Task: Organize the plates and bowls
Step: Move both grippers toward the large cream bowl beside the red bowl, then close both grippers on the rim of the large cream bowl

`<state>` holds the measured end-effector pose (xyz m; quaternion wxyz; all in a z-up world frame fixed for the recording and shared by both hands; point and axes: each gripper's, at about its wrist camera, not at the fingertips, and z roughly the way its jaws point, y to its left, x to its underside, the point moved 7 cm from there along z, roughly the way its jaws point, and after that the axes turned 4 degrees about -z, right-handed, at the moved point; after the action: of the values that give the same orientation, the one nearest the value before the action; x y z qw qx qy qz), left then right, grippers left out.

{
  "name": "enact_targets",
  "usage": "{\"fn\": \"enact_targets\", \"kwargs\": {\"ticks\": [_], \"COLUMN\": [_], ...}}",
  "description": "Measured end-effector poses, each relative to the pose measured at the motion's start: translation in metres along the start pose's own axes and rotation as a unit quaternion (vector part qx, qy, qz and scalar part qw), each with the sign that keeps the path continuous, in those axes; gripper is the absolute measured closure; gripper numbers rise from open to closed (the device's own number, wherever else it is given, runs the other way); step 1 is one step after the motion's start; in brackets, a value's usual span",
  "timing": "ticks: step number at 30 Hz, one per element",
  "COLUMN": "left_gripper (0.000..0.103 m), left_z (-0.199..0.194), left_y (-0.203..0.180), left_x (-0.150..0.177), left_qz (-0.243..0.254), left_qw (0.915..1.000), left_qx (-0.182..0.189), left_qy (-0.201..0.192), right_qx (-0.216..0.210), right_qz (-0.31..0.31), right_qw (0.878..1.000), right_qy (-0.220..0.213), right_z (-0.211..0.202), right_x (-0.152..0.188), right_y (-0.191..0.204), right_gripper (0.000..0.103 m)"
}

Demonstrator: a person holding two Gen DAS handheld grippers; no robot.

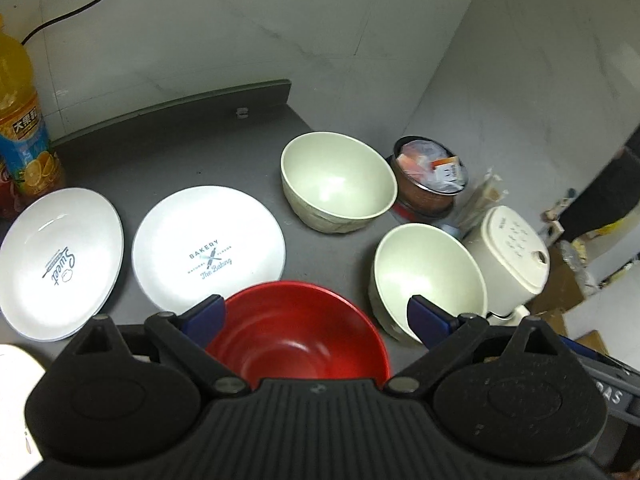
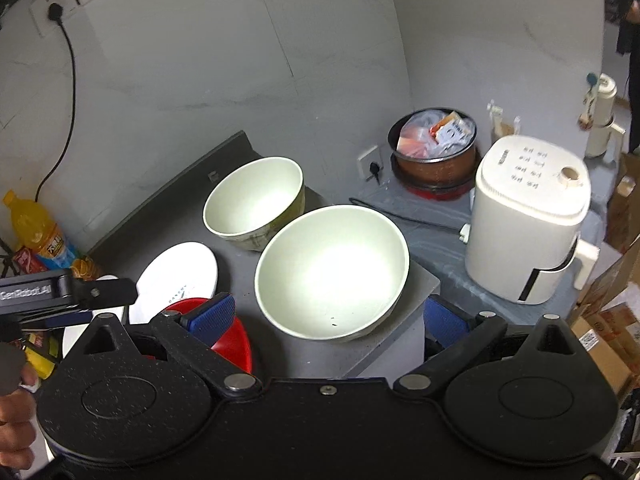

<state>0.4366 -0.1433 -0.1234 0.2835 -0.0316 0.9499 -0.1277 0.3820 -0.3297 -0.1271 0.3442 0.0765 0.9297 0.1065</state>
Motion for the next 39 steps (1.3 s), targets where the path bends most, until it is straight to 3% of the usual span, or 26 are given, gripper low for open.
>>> {"fn": "enact_targets", "kwargs": {"ticks": [11,20,23,25,27,31,36,38,39], "left_gripper": [0.005,0.008,0.015,0.027,0.037,0.049,0.056,0.056,0.057], "left_z": [0.06,0.105,0.12,0.131,0.141,0.159,0.176,0.18,0.182], "left_y": [-0.031,-0.048,-0.055,-0.057,-0.059,-0.062,-0.062,-0.062,-0.062], "left_x": [-0.016,-0.018,-0.016,-0.014,-0.011,-0.009,-0.005,-0.002,-0.002], "left_qz": [-0.009,-0.02,-0.009,-0.003,-0.002,0.012,0.015,0.017,0.015], "left_qw": [0.9995,0.998,0.9974,0.9964,0.995,0.9922,0.9881,0.9869,0.9864], "left_qx": [-0.007,-0.017,-0.016,-0.02,-0.02,-0.03,-0.046,-0.053,-0.049], "left_qy": [0.028,0.057,0.07,0.082,0.098,0.12,0.146,0.151,0.156], "right_qx": [0.025,-0.016,-0.024,-0.026,-0.031,-0.027,-0.036,-0.041,-0.044], "right_qz": [-0.017,0.005,0.015,0.018,0.022,0.023,0.012,0.025,0.031], "right_qw": [0.999,0.998,0.997,0.995,0.994,0.991,0.987,0.985,0.984], "right_qy": [0.014,0.053,0.073,0.09,0.102,0.127,0.155,0.166,0.171], "right_z": [0.049,0.085,0.097,0.105,0.112,0.125,0.135,0.138,0.14], "right_x": [-0.022,-0.02,-0.016,-0.011,-0.008,-0.001,0.008,0.012,0.014], "right_y": [-0.035,-0.059,-0.064,-0.066,-0.068,-0.068,-0.058,-0.057,-0.057], "right_gripper": [0.0,0.001,0.008,0.023,0.03,0.039,0.046,0.054,0.063]}}
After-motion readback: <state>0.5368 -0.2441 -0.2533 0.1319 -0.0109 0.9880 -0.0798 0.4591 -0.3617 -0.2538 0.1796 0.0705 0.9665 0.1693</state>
